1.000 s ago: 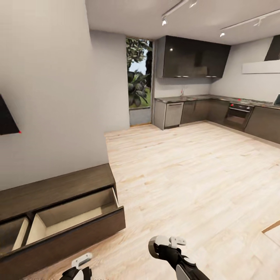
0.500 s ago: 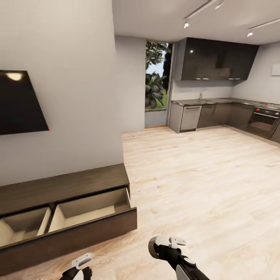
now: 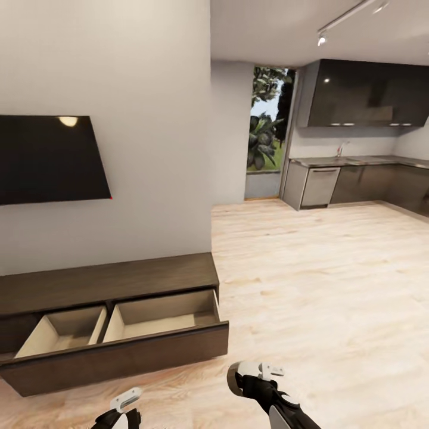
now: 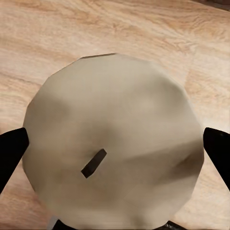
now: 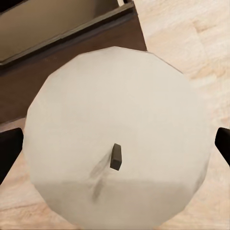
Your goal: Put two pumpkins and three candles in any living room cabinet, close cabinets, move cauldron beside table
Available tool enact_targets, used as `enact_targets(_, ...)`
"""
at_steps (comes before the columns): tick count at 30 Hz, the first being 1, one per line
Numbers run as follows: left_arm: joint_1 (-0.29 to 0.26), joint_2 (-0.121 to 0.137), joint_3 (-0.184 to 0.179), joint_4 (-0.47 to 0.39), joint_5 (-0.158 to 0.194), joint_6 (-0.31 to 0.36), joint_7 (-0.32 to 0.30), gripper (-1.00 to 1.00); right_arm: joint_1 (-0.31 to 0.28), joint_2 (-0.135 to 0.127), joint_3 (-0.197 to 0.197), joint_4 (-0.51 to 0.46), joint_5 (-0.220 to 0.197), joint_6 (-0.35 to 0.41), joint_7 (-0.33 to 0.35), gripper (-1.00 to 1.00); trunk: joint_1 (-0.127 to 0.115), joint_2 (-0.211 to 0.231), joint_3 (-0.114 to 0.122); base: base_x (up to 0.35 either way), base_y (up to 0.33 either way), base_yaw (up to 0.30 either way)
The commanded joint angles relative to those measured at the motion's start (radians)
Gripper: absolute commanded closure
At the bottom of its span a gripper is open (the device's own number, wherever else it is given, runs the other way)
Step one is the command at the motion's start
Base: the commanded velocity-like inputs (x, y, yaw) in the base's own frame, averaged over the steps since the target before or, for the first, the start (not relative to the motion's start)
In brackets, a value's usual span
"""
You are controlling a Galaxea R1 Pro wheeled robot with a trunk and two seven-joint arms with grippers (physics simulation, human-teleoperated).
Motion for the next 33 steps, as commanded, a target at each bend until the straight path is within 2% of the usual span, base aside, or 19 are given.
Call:
enact_targets(1,0.0,0.0,-0.001,-0.003,0.005,0.005,0.005,1.0,-0.001,-0.001,0.004,-0.002,-0.007,0.002,-0.002,1.0,-0.004,0.006,0.003,0.0,0.0,0.275)
enact_targets(12,0.0,0.0,-0.001,-0.003,0.005,0.005,0.005,1.0,-0.001,-0.001,0.004,-0.002,-0.006,0.001,-0.002,1.0,-0.046,0.083,0.045,0.0,0.0,0.27)
enact_targets(19,0.0,0.0,-0.001,-0.003,0.005,0.005,0.005,1.0,-0.001,-0.002,0.004,-0.003,-0.003,0.0,-0.001,1.0,-0.073,0.132,0.067,0.0,0.0,0.06)
enact_targets(33,0.0,0.0,-0.002,-0.003,0.005,0.005,0.005,1.0,-0.001,-0.001,0.004,-0.004,-0.003,0.008,-0.002,1.0,-0.073,0.132,0.067,0.01,0.0,0.001)
